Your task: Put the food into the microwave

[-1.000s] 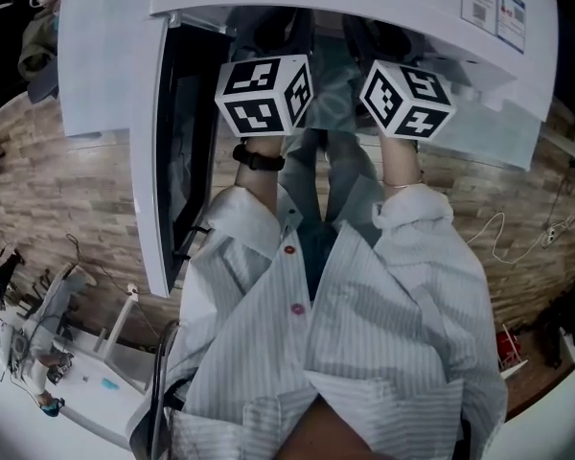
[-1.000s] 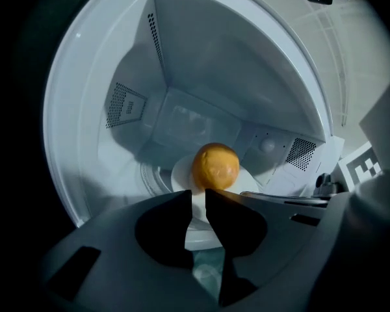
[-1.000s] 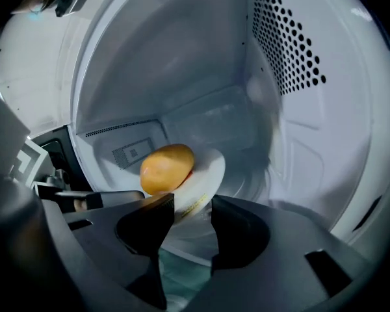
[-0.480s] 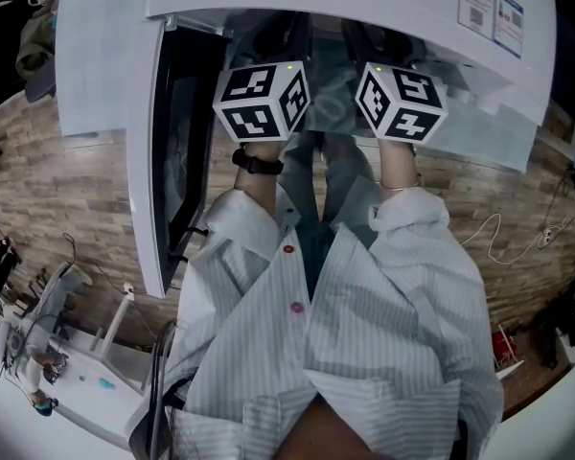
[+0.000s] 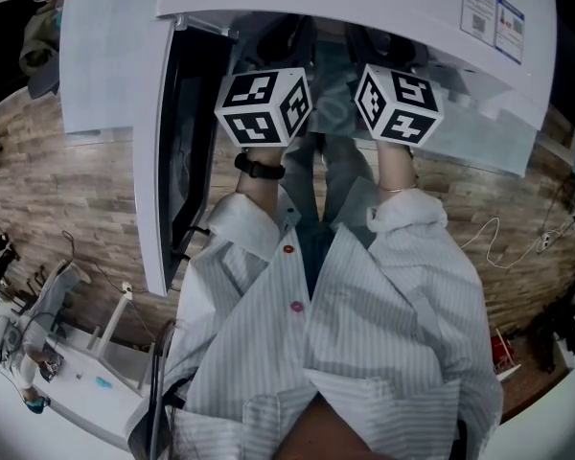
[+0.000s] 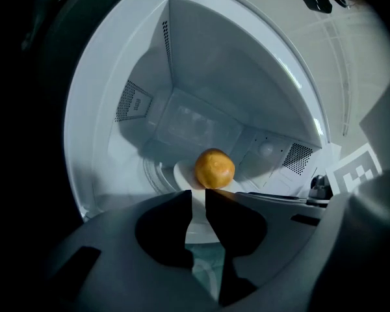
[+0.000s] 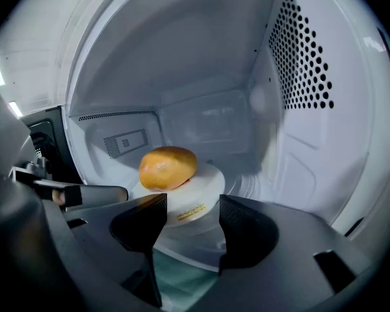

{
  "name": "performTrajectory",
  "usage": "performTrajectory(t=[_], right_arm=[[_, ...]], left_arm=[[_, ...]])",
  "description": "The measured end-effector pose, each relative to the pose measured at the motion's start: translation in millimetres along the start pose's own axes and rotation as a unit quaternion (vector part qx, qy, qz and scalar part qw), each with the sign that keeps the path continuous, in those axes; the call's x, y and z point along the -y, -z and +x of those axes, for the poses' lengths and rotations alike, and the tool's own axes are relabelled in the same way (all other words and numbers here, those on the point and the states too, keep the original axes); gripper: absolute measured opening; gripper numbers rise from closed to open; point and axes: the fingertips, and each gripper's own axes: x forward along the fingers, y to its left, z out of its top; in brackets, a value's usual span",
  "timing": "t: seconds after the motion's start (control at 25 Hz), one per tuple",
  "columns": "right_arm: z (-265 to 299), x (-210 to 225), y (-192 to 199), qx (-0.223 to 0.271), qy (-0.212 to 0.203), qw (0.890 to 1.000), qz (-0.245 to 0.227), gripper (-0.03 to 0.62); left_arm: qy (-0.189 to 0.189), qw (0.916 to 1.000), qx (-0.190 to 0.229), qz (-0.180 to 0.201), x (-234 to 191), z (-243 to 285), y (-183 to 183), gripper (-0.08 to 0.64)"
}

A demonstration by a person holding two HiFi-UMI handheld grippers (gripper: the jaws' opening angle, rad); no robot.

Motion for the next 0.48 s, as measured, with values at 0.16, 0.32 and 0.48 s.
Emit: performTrajectory(t=[0.16, 0.32, 0.48], right_arm=[[-1.1, -0.3, -0.5, 0.0, -0.006, 1.0, 0.007, 0.249], [-5.9, -3.0, -3.6, 0.011, -0.017, 1.0, 0.009, 0.249], [-13.4, -6.6, -10.4, 0.03, -0.032, 0.999, 0.005, 0.249]], left_arm=[[-0.002, 1.0, 0.003, 0.001, 0.2, -2.5, -1.2, 0.072], [-0.005, 1.0, 0.008, 0.001, 2.8, -5.3, -3.2, 0.072], [-0.01, 0.9999, 0.013, 0.003, 8.9, -8.8, -5.8, 0.072]])
